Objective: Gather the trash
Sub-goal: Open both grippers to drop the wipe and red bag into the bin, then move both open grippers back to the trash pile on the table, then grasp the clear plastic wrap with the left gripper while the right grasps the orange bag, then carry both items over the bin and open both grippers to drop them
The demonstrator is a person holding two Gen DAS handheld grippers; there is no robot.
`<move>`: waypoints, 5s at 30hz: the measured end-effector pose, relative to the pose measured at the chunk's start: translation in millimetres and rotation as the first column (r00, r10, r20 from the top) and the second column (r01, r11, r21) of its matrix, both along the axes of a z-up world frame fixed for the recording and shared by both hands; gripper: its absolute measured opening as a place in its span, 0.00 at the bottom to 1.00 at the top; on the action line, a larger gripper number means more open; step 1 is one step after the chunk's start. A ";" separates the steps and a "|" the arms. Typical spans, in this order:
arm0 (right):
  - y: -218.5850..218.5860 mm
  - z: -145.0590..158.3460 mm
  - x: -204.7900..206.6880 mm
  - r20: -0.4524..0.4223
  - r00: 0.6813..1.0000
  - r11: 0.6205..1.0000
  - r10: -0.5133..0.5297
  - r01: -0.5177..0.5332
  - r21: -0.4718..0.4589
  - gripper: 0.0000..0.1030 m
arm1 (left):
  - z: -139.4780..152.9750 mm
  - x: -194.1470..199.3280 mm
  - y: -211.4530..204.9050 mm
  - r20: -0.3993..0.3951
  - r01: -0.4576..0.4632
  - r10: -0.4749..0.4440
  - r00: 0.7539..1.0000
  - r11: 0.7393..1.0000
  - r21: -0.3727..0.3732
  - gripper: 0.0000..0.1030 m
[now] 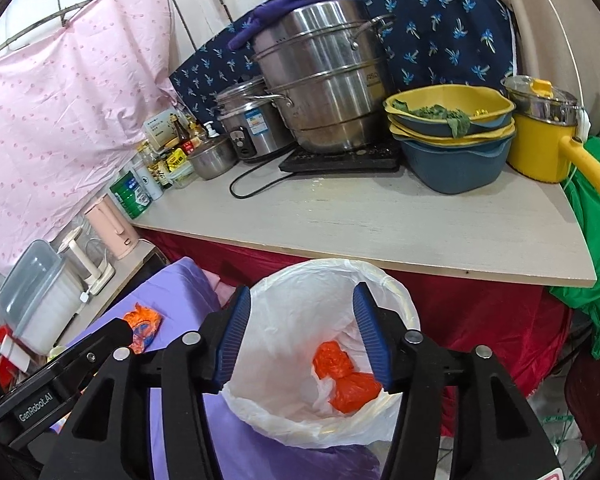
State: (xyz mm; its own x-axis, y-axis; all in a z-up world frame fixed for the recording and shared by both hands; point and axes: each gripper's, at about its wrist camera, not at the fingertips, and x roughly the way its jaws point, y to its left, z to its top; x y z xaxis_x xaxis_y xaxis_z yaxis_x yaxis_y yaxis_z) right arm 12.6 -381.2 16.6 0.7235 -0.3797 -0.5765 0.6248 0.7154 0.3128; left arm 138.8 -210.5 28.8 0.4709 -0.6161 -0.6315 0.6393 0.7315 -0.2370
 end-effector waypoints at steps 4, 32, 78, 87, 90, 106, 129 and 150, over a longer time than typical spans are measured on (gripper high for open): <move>18.8 11.7 4.0 0.009 1.000 0.999 0.025 -0.025 -0.025 0.55 | 8.8 2.4 24.7 0.002 -0.046 0.046 0.999 0.999 -0.018 0.76; 241.1 -21.6 88.5 -0.126 0.885 0.891 0.448 -0.454 -0.024 0.57 | -22.6 30.4 312.2 -0.059 -0.583 0.587 0.807 0.809 0.071 0.78; 329.7 -103.7 200.3 -0.238 0.747 0.777 0.621 -0.626 0.065 0.08 | -143.9 157.5 381.6 -0.303 -0.609 0.634 0.712 0.772 0.183 0.51; 325.3 -86.6 185.6 -0.201 0.765 0.786 0.612 -0.617 0.046 0.06 | -132.7 147.4 387.3 -0.277 -0.616 0.633 0.723 0.772 0.158 0.24; 324.2 -73.9 178.4 -0.178 0.770 0.785 0.613 -0.618 0.030 0.06 | -119.7 137.8 392.8 -0.260 -0.632 0.644 0.720 0.763 0.140 0.22; 294.4 10.3 115.3 -0.014 0.834 0.831 0.552 -0.551 -0.077 0.06 | -14.7 62.4 377.8 -0.109 -0.603 0.599 0.793 0.798 0.001 0.21; 132.5 41.5 -9.4 0.102 0.966 0.970 0.237 -0.229 -0.087 0.06 | 46.7 -28.1 177.1 0.044 -0.251 0.251 0.967 0.968 -0.004 0.21; 26.2 -7.7 -57.8 0.074 0.997 1.000 0.024 -0.024 0.002 0.06 | 14.6 -66.2 24.0 0.033 0.049 -0.053 0.998 0.994 0.099 0.21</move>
